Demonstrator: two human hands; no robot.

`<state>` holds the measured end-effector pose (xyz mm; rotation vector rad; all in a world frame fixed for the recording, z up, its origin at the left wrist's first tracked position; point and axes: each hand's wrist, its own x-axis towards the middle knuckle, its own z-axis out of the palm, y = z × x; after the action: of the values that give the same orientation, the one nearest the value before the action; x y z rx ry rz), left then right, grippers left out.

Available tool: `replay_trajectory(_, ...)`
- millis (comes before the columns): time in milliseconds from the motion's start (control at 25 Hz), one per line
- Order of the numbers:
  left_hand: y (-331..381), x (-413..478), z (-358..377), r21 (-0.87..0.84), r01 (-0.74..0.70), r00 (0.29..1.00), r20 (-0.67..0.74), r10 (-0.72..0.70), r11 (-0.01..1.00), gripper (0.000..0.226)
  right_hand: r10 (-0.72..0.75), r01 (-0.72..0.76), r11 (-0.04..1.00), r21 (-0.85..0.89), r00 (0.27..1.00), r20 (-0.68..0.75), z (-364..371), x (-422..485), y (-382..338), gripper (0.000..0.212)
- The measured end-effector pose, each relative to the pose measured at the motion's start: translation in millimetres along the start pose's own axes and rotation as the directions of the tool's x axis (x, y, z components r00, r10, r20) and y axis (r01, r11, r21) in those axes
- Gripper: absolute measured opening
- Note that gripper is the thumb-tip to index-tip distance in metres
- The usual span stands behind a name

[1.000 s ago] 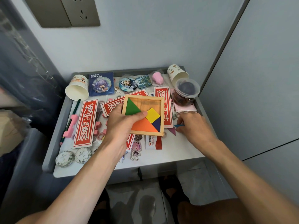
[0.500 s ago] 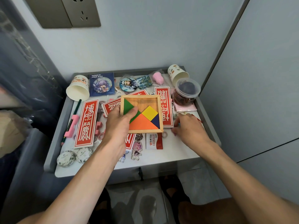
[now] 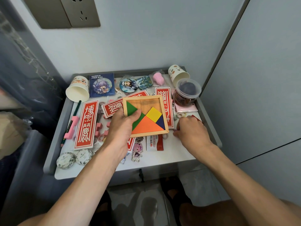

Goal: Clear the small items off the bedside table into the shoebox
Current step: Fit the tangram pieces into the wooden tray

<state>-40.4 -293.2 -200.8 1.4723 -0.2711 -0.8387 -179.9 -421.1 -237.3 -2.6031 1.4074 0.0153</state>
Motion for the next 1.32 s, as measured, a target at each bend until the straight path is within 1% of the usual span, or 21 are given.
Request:
replay_trajectory(120,-0.2,0.3,-0.5,-0.016,0.01,1.0,-0.009,-0.01,1.0,0.019,0.012,-0.012,0.999,-0.033,1.0,0.016,-0.5,0.5,-1.0,0.021)
replay_trajectory(280,-1.6,3.1,-0.3,-0.021,0.036,0.999,-0.019,-0.036,0.999,0.015,0.034,-0.032,0.999,-0.018,0.99,0.136,-8.2,4.3,3.4,0.019)
replay_trajectory(320,-2.0,3.2,0.2,-0.029,0.043,0.999,-0.02,-0.043,0.999,0.014,0.032,-0.035,0.999,0.022,0.99,0.137,-11.9,4.6,5.2,0.019)
replay_trajectory(400,-3.2,2.4,1.2,-0.04,0.04,0.999,-0.022,-0.041,0.998,0.012,-0.003,-0.007,0.981,0.195,0.999,0.05,-23.2,3.6,7.3,0.014)
replay_trajectory(440,-3.9,1.5,1.8,-0.036,0.03,0.999,-0.021,-0.03,0.999,0.013,-0.029,0.034,0.948,0.317,0.999,-0.02,-30.5,2.9,7.1,0.008)
replay_trajectory(480,-5.0,0.7,2.3,-0.025,0.016,1.0,-0.019,-0.016,1.0,0.013,-0.048,0.077,0.89,0.448,0.996,-0.075,-38.8,1.2,4.4,0.006)
replay_trajectory(560,-6.7,-0.8,3.2,0.006,-0.004,1.0,-0.008,0.004,1.0,0.013,-0.07,0.12,0.715,0.689,0.992,-0.1,-51.7,-2.7,-5.9,0.013)
replay_trajectory(600,-7.2,-1.3,3.6,0.022,-0.008,1.0,0.0,0.008,1.0,0.012,-0.073,0.115,0.625,0.772,0.993,-0.089,-54.5,-3.8,-11.8,0.015)
replay_trajectory(640,-7.7,-1.6,4.0,0.038,-0.012,1.0,0.012,0.011,0.999,0.011,-0.07,0.106,0.566,0.817,0.994,-0.08,-55.7,-4.0,-16.9,0.016)
replay_trajectory(680,-7.8,-2.0,4.8,0.047,-0.016,1.0,0.025,0.015,0.999,0.01,-0.065,0.101,0.547,0.831,0.995,-0.078,-56.2,-3.7,-21.4,0.018)
replay_trajectory(760,-7.3,-2.7,6.7,0.043,-0.017,0.999,0.049,0.015,0.999,0.01,-0.049,0.109,0.572,0.813,0.994,-0.098,-55.3,-1.5,-27.9,0.019)
replay_trajectory(960,-7.5,-5.7,13.0,0.022,-0.007,0.983,0.183,0.003,1.0,0.019,-0.031,0.151,0.772,0.617,0.979,-0.2,-50.7,-1.0,-38.0,0.023)
replay_trajectory(1080,-8.0,-6.5,13.8,0.02,-0.027,0.979,0.204,0.023,0.999,0.02,-0.007,0.146,0.823,0.549,0.969,-0.247,-49.2,-1.3,-37.6,0.026)
replay_trajectory(1160,-7.6,-6.2,14.5,-0.005,-0.011,0.98,0.2,0.011,1.0,0.019,-0.015,0.155,0.858,0.49,0.961,-0.277,-48.8,-2.1,-37.5,0.027)
replay_trajectory(1240,-6.6,-6.3,15.5,-0.028,0.015,0.981,0.194,-0.009,1.0,0.02,-0.049,0.176,0.881,0.439,0.957,-0.285,-47.8,-3.1,-38.3,0.026)
replay_trajectory(1320,-6.3,-6.6,15.6,-0.043,0.027,0.983,0.185,-0.019,0.999,0.019,-0.114,0.226,0.876,0.426,0.955,-0.273,-46.7,-3.7,-37.3,0.02)
